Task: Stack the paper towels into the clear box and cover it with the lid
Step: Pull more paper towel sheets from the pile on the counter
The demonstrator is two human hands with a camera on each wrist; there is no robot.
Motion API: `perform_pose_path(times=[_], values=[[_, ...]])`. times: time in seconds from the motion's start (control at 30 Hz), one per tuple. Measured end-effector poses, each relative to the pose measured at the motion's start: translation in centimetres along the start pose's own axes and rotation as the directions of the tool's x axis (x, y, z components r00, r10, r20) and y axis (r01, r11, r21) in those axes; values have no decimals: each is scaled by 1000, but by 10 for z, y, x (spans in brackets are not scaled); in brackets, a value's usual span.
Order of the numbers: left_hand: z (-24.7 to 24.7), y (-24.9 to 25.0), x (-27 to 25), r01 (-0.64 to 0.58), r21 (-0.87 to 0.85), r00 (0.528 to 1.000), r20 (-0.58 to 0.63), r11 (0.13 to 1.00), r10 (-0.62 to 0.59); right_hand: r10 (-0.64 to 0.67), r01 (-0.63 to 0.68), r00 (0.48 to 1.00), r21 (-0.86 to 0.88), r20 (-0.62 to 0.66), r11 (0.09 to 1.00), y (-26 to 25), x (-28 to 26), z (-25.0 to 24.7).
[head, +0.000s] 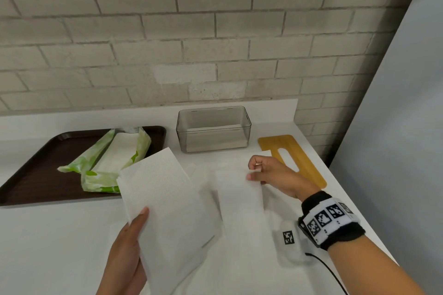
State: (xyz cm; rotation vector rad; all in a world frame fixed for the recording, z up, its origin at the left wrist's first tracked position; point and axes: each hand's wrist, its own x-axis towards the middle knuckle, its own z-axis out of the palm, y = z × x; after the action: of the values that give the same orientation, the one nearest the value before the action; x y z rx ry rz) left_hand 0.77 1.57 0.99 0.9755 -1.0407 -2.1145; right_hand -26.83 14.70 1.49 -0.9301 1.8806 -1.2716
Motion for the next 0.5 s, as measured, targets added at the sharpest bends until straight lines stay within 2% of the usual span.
perform_pose_path(times=[0.07, 0.13, 0.2, 0.23, 0.27, 0.33, 0.37, 0.43, 0.5], values=[[-1, 0, 1, 4, -4, 1000, -16, 1000, -4, -63, 47, 997, 289, 45, 956, -21, -15, 4], [-1, -2, 2, 13, 5, 1000, 7, 1000, -13, -150, 116, 988, 478, 33, 871, -40, -27, 9], [3, -3, 2, 25, 25, 998, 57, 999, -26, -225, 192, 974, 572, -13, 797, -55, -31, 19], [6, -4, 1, 25, 37, 996, 89, 999, -29, -244, 237, 968, 562, -63, 793, -60, -30, 26], [11, -5, 0, 29, 50, 993, 116, 998, -34, -262, 294, 956, 488, -135, 822, -66, -28, 36], [20, -6, 1, 48, 92, 989, 138, 995, -61, -327, 381, 901, 160, -284, 911, -69, -21, 56], [26, -7, 1, 61, 110, 987, 143, 992, -76, -373, 390, 868, -15, -328, 921, -68, -17, 65], [35, -9, 1, 87, 132, 985, 138, 987, -105, -453, 384, 811, -247, -370, 890, -62, -12, 80], [43, -12, 1, 89, 176, 980, 163, 980, -118, -485, 373, 776, -328, -404, 868, -55, -10, 87]])
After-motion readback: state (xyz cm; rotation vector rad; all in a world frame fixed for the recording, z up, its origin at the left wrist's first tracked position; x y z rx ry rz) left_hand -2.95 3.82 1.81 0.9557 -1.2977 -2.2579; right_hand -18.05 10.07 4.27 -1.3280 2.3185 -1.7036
